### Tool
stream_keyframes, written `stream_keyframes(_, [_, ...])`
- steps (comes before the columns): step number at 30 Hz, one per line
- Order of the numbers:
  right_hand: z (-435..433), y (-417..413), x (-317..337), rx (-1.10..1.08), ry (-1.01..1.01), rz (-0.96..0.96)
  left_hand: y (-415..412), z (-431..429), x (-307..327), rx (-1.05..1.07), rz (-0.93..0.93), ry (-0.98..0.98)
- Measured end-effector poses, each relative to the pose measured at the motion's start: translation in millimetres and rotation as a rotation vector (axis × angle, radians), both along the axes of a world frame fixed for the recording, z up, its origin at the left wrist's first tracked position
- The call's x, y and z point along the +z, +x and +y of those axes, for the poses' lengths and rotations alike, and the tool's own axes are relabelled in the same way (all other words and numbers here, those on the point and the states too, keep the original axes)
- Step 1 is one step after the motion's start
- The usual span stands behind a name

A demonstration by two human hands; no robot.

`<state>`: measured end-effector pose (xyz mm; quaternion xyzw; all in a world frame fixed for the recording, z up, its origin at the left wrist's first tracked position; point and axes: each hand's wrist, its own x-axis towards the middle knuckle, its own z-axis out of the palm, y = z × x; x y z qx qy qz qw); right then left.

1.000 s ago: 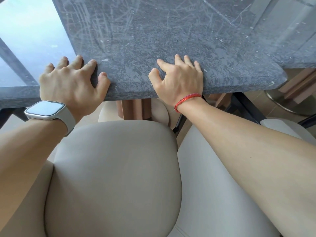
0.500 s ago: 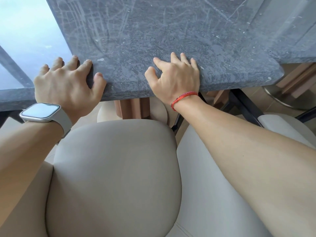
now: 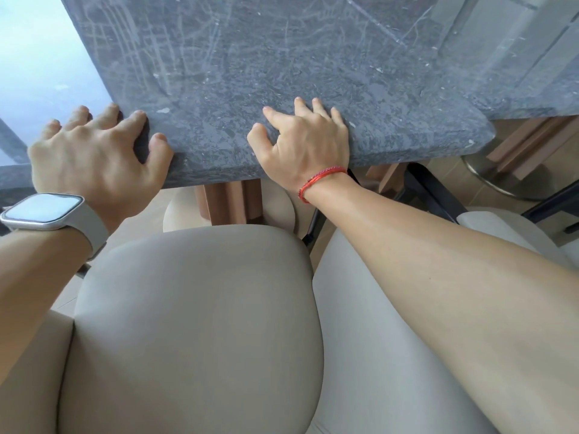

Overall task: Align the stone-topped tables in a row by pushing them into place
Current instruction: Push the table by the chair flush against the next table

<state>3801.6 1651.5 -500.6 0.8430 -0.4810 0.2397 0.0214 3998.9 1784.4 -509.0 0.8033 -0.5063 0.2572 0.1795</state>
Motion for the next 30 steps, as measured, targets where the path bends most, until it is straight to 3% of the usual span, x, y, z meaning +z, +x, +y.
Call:
stream_keyframes(23, [-20, 21, -6, -0.016, 0.032, -0.053, 31, -30, -15, -0.126, 0.061, -0.086])
stream_keyframes(30, [-17, 19, -4, -0.017, 0.028, -0.038, 31, -31, -21, -0.028, 0.208, 0.074])
